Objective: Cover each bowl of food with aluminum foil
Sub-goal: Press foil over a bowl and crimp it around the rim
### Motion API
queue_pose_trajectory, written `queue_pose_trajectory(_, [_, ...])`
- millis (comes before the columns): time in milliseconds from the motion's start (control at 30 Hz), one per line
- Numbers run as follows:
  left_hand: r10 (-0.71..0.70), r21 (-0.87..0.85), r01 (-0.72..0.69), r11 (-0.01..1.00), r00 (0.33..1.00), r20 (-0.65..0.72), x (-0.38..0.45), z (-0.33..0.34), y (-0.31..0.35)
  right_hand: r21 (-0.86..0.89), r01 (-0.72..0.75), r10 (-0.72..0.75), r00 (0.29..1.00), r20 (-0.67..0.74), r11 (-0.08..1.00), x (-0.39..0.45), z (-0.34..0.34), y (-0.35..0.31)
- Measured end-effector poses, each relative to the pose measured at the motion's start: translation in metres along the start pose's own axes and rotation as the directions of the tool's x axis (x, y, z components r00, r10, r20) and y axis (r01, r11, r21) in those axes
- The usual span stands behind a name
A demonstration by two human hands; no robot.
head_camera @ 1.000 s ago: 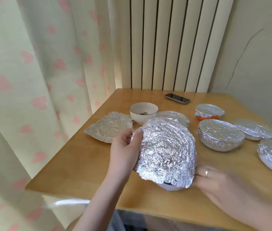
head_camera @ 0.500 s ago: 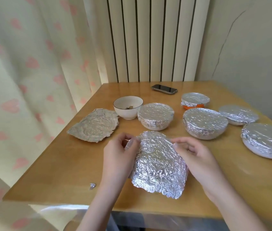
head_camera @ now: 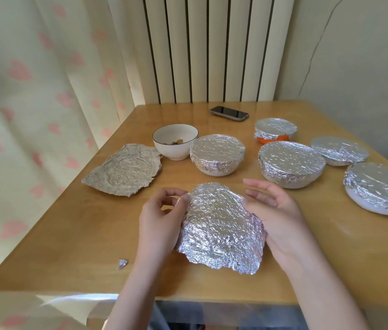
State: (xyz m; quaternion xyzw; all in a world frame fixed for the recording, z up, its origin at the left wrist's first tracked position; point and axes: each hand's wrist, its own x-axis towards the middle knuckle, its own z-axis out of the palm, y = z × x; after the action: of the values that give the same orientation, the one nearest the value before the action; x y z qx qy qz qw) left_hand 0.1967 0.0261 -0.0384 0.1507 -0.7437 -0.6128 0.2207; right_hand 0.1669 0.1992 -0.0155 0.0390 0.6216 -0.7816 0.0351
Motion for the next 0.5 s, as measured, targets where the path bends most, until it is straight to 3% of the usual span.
queue_pose_trajectory(100, [0.073,-0.052,-0.074,0.996,0.997,-0.026,-0.004,-0.001,0.005,0.111,-0.036,0.031,0.998,0.048,0.993,0.001,-0.004,-0.008])
queue_pose_trajectory(233, [0.138,-0.149,-0.145,0.978,0.989,-0.054,-0.007,-0.006,0.014,0.268,-0.197,0.141,0.967,0.213,0.943,0.007,-0.014,-0.022])
queue_pose_trajectory(367, [0.158,-0.156,-0.160,0.975,0.987,-0.029,-0.005,-0.006,0.020,0.062,-0.261,0.223,0.908,0.356,0.963,0.011,-0.018,-0.037])
queue_pose_trajectory(500, [0.134,-0.149,-0.131,0.980,0.991,0.010,-0.006,-0.007,0.020,-0.006,-0.205,0.194,0.916,0.351,0.979,0.012,-0.020,-0.039])
